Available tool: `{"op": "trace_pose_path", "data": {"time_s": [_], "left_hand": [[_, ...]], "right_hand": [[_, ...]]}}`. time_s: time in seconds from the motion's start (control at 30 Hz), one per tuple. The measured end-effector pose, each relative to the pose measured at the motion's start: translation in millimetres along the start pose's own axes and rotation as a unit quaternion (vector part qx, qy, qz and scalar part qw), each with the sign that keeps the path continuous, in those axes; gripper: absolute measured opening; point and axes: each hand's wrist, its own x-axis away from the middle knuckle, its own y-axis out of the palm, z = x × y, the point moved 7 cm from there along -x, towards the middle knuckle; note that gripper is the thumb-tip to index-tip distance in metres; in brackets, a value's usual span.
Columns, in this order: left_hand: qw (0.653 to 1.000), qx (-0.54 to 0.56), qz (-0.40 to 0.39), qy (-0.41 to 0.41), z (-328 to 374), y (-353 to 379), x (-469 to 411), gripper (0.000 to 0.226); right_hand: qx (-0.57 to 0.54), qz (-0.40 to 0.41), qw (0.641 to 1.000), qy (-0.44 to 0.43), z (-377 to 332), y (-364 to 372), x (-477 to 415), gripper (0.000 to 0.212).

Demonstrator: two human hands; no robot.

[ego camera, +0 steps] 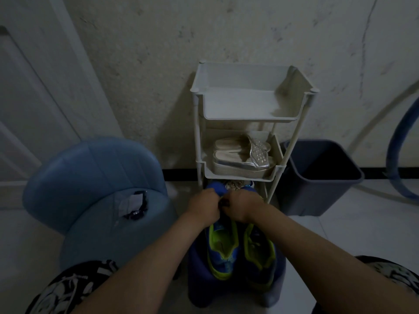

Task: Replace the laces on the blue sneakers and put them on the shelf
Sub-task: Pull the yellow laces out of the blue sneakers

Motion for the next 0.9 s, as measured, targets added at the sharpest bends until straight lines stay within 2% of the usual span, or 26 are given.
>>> {"op": "trace_pose_path", "data": {"time_s": [0.2,0.33,0.47,0.53,0.6,0.67,0.73,0.83,0.9], "left_hand": [[0.998,0.055,0.000,0.018,-3,2,-3,0.011],[0.996,0.077,-0.014,0.037,-2,5,0,0.015],[0.989,0.141,0.020,-0.024,-22,1,1,0.011],[0.989,0.143,0.021,-0.044,-33,3,1,0.015],[0.991,0.132,0.006,-0.027,-32,5,2,0.013],[0.995,0.100,-0.018,-0.001,-30,8,1,0.026],[0.997,0.073,-0.020,0.005,-27,5,3,0.028],[0.987,0.151,0.025,-0.050,-28,-3,3,0.019],[0.957,0.255,0.032,-0.136,-39,2,-1,0.016]], "right_hand": [[-0.003,-0.016,1.000,0.001,1,-4,2,0.025],[-0.009,-0.020,1.000,-0.008,-3,-3,6,0.031],[-0.053,-0.034,0.998,0.001,2,-1,6,0.042],[-0.074,-0.038,0.996,0.002,4,1,6,0.044],[-0.082,-0.033,0.996,0.001,4,2,6,0.045],[-0.072,-0.021,0.997,-0.002,2,3,6,0.045],[-0.058,-0.005,0.998,-0.007,0,5,5,0.043],[-0.047,0.019,0.999,-0.009,0,9,4,0.039],[-0.045,0.034,0.998,-0.009,1,9,4,0.035]]}}
